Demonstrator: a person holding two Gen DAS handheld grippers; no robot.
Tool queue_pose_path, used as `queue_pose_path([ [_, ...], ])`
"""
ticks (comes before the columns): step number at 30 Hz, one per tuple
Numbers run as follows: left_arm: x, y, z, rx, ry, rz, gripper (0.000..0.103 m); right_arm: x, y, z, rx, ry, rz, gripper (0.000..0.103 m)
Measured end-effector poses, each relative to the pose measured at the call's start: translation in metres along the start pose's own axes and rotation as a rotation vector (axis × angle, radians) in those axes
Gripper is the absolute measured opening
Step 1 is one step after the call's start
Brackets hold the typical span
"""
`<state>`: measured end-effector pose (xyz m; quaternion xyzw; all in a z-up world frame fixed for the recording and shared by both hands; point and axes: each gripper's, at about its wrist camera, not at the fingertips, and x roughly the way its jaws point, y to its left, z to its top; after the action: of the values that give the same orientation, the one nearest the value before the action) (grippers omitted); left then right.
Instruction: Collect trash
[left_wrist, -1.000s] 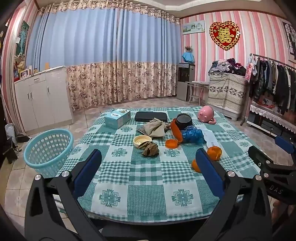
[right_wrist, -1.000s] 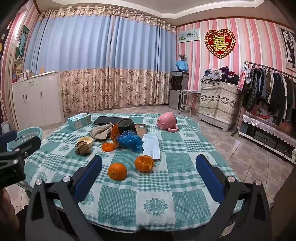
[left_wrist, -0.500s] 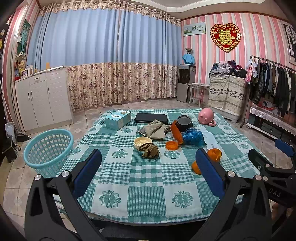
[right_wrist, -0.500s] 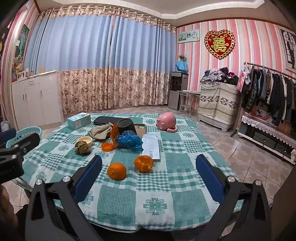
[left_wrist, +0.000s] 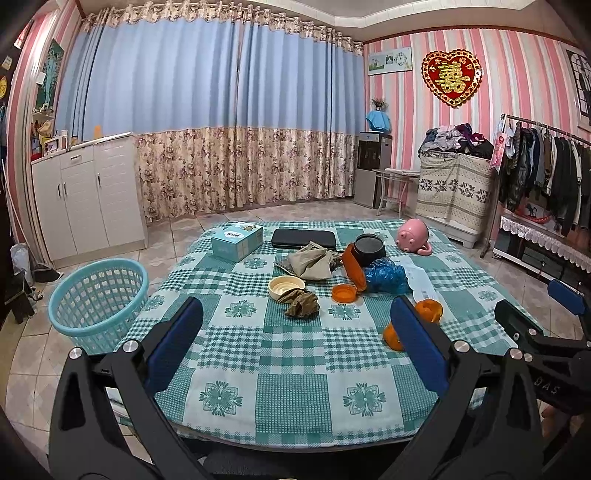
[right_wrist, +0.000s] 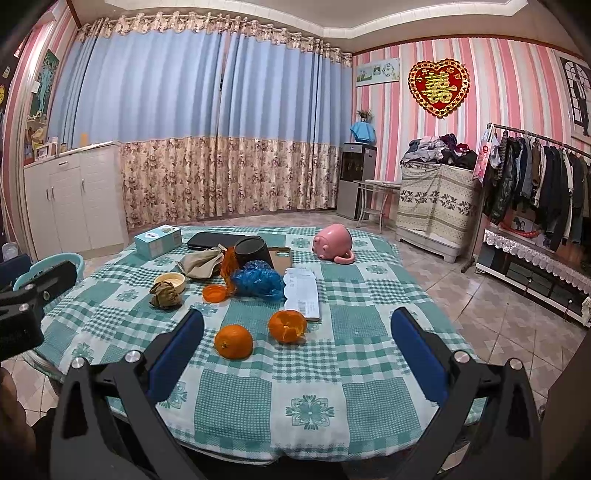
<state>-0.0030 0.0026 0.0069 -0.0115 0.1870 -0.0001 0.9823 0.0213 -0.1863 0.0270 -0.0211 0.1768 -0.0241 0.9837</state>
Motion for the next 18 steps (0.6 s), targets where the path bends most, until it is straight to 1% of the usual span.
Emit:
queue_pose_path([
  [18,-0.0036,-0.0004,0.0012,0.007,-0.015,0.002,0.098,0.0002,-0.0022,0.0015,0.002,-0.003,0.000,0.099],
])
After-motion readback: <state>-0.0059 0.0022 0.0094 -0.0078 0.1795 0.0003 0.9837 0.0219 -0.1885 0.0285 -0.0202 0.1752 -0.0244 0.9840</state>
